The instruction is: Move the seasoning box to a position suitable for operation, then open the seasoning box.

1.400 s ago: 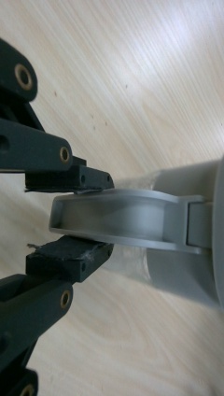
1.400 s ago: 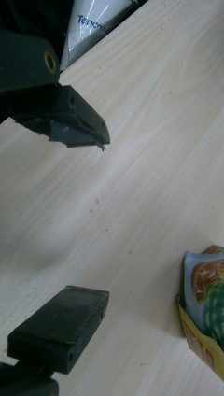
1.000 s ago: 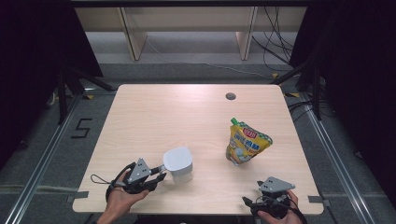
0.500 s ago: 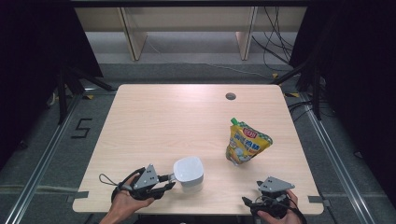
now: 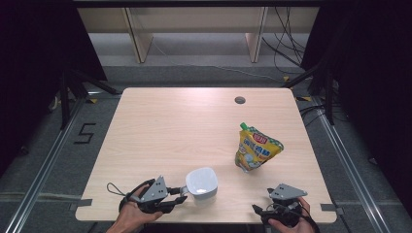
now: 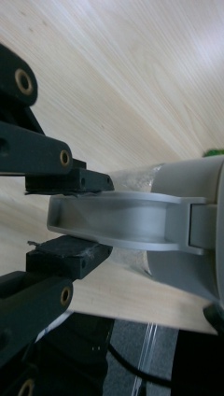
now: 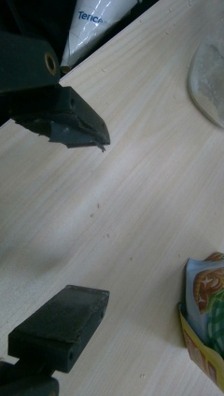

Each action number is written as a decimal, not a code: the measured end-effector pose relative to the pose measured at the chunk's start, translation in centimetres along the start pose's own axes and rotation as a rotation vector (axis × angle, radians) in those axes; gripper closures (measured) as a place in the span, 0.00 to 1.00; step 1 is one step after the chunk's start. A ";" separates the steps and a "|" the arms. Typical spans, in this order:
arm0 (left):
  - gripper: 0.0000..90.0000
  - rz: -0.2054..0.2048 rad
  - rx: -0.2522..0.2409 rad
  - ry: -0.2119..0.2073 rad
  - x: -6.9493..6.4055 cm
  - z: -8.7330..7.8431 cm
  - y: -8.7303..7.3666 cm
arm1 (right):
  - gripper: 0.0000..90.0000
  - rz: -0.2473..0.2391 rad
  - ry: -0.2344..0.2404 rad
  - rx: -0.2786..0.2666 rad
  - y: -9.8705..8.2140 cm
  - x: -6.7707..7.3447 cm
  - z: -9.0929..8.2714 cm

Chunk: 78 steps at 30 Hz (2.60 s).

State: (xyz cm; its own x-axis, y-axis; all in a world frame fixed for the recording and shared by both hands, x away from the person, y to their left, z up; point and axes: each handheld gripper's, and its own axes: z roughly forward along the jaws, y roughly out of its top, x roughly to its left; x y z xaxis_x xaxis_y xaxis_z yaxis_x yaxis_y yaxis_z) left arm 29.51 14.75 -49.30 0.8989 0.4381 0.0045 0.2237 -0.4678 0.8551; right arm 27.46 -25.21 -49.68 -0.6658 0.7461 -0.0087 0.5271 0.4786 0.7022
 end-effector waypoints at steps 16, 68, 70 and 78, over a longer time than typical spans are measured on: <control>0.72 0.044 0.043 0.000 0.7 1.2 0.4 | 0.25 -0.003 -0.014 -0.008 -0.7 -0.1 -0.6; 0.98 -0.142 -0.057 0.065 2.1 -3.9 2.7 | 0.28 -0.010 -0.017 0.015 -0.6 0.2 -0.2; 0.99 -0.152 -0.070 0.065 2.2 -4.0 3.1 | 0.28 -0.009 -0.017 0.016 -0.6 0.2 -0.1; 0.99 -0.110 -0.098 0.040 1.7 -3.6 6.0 | 0.28 -0.005 -0.019 0.009 -0.6 0.2 -0.1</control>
State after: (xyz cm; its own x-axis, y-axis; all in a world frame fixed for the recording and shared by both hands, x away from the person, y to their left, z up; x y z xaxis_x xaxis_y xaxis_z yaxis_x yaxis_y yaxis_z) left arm 31.02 15.39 -42.30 0.8548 0.5138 -0.0726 0.2801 -0.3392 0.8980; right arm 26.93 -25.43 -50.03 -0.6587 0.7520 -0.0256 0.5286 0.4866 0.6956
